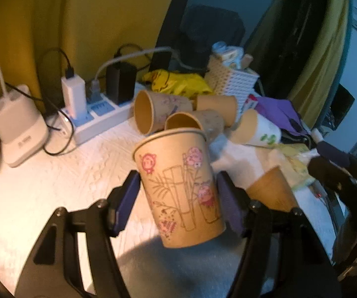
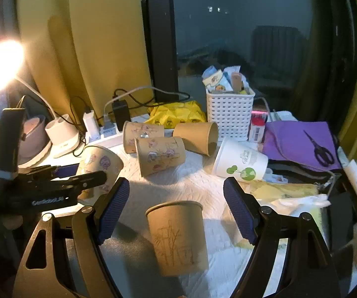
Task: Flip cup upright
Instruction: 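Lift the flower-print cup off the table with the left gripper, then grasp the cup with the right gripper while the left gripper opens and releases it, then turn the cup opening-up with the right gripper and carry it over the grey mat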
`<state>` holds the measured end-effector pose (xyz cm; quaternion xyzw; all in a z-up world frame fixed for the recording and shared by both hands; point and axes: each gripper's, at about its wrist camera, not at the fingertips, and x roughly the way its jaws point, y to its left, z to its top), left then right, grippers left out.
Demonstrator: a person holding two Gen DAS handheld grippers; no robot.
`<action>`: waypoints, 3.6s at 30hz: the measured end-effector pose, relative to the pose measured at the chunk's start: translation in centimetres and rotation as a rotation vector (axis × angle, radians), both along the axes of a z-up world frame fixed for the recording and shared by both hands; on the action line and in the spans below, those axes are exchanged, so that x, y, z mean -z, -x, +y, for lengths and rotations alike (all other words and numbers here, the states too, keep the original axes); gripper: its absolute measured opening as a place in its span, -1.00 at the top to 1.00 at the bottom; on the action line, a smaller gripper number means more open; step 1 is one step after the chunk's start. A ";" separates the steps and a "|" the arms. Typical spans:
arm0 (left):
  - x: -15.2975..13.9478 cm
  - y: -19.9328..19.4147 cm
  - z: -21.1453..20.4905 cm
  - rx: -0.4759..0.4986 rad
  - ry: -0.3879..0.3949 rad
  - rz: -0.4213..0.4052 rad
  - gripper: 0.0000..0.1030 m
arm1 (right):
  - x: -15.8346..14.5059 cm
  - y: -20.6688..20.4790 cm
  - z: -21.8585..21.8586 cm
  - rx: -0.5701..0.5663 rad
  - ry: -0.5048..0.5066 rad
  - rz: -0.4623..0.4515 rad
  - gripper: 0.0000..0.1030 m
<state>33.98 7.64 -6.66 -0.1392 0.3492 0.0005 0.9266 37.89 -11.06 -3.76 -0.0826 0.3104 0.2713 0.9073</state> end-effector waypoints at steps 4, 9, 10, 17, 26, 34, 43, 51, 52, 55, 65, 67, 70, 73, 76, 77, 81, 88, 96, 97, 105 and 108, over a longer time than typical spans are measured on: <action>-1.3 3.1 -0.9 0.014 -0.020 -0.039 -0.26 | -0.9 1.9 -0.5 -0.001 -0.004 -0.016 -0.57; -2.4 7.1 -1.7 0.027 -0.028 -0.077 -0.26 | -1.8 4.8 -0.7 -0.018 -0.006 -0.025 -0.57; -2.6 8.1 -1.9 0.028 -0.033 -0.087 -0.26 | -1.9 5.5 -0.7 -0.022 -0.007 -0.026 -0.57; -3.2 13.7 -2.8 0.033 -0.044 -0.133 -0.26 | -2.9 10.2 -1.0 -0.050 -0.016 -0.022 -0.57; -2.1 20.1 -3.7 0.043 -0.040 -0.163 -0.26 | -3.1 15.9 -0.9 -0.089 -0.028 -0.001 -0.57; -0.7 24.4 -5.2 0.050 -0.050 -0.182 -0.26 | -2.5 19.8 -0.6 -0.120 -0.032 0.033 -0.57; 0.5 28.9 -7.7 0.099 -0.150 -0.246 -0.26 | -1.8 23.9 -0.7 -0.188 -0.094 0.116 -0.57; 0.8 32.3 -9.6 0.126 -0.206 -0.337 -0.26 | -0.8 27.0 0.1 -0.274 -0.144 0.219 -0.57; 0.8 32.8 -9.9 0.130 -0.214 -0.350 -0.26 | -0.7 27.3 0.1 -0.283 -0.153 0.237 -0.57; 0.7 33.8 -10.5 0.149 -0.236 -0.384 -0.26 | -0.4 27.9 0.0 -0.306 -0.175 0.288 -0.57; -0.1 35.3 -11.5 0.217 -0.228 -0.479 -0.26 | -0.1 28.0 -1.0 -0.332 -0.251 0.393 -0.57; -0.1 35.4 -11.6 0.227 -0.223 -0.488 -0.26 | -0.1 27.7 -1.3 -0.324 -0.261 0.409 -0.57; -0.2 35.4 -11.7 0.236 -0.220 -0.496 -0.26 | 0.2 27.1 -1.7 -0.316 -0.286 0.440 -0.57; -0.2 35.2 -11.7 0.241 -0.218 -0.500 -0.26 | 0.4 26.6 -2.0 -0.324 -0.318 0.472 -0.57; -0.1 35.2 -11.7 0.246 -0.217 -0.499 -0.26 | 0.5 26.3 -2.2 -0.339 -0.332 0.487 -0.55; 0.0 35.0 -11.7 0.247 -0.217 -0.495 -0.26 | 0.6 26.2 -2.2 -0.344 -0.338 0.491 -0.45; 0.2 34.7 -11.6 0.241 -0.207 -0.479 -0.27 | 0.7 25.9 -2.0 -0.355 -0.336 0.500 -0.38; 0.7 33.5 -10.9 0.237 -0.142 -0.413 -0.46 | 1.4 25.1 -1.2 -0.352 -0.309 0.508 -0.36; 1.7 31.5 -9.5 0.223 -0.091 -0.349 -0.62 | 1.4 23.2 -0.3 -0.320 -0.265 0.457 -0.36; 1.8 31.2 -9.4 0.226 -0.089 -0.341 -0.62 | 1.3 22.9 -0.3 -0.315 -0.261 0.444 -0.36; 2.4 28.5 -7.4 0.191 -0.048 -0.223 -0.62 | 0.7 20.1 0.7 -0.261 -0.222 0.348 -0.36; 2.5 27.5 -6.3 0.152 -0.029 -0.181 -0.62 | 0.8 19.1 1.1 -0.248 -0.195 0.319 -0.36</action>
